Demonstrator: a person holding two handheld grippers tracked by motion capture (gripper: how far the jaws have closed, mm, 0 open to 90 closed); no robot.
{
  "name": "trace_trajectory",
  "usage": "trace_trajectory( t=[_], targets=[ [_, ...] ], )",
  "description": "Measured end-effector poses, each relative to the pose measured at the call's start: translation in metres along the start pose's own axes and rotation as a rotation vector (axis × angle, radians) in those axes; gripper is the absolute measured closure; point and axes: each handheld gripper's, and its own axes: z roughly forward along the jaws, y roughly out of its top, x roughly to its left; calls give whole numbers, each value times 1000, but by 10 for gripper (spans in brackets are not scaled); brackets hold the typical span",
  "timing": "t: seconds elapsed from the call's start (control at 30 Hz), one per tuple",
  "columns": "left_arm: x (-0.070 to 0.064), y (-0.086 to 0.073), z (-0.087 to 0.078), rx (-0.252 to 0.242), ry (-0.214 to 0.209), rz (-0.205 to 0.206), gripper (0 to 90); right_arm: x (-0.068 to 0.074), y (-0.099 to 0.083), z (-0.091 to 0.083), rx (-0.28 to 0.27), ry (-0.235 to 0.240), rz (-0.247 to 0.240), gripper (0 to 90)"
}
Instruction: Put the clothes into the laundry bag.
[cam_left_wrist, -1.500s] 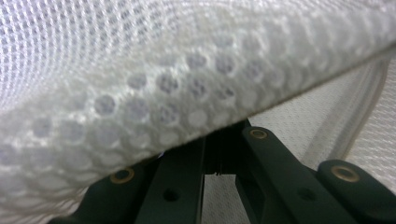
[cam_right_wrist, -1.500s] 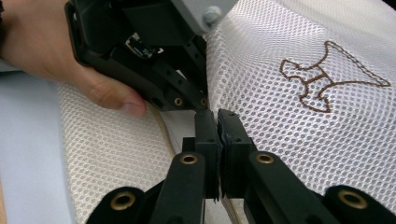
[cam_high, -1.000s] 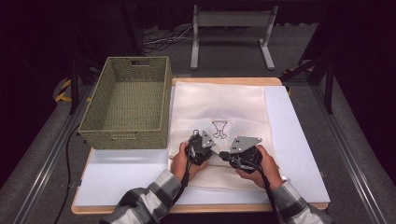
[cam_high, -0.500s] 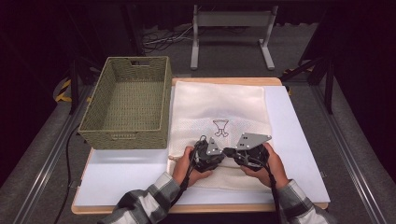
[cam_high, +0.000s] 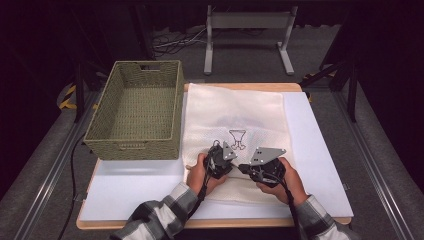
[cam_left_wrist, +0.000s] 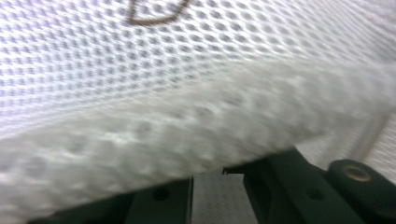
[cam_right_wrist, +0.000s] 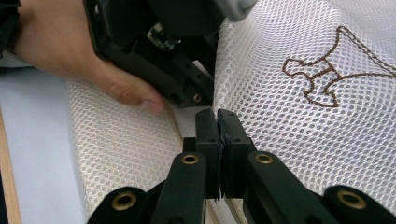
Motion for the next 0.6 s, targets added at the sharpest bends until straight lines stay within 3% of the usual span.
trace_trajectory(
  t=[0.23,0.37,0.5,0.6],
  targets=[
    [3,3,3,14,8,-15,886,0,-1,3,4,-2,2,888],
    [2,3,-2,21,-42,-13,817,-2,-1,1,-9,-2,11,887],
    [-4,2,-11,0,-122,-2,770,-3,-1,-2,-22,-3,17,887],
    [-10,3,-20,1,-138,49,733,-4,0,-5,-31,-6,17,887]
  ],
)
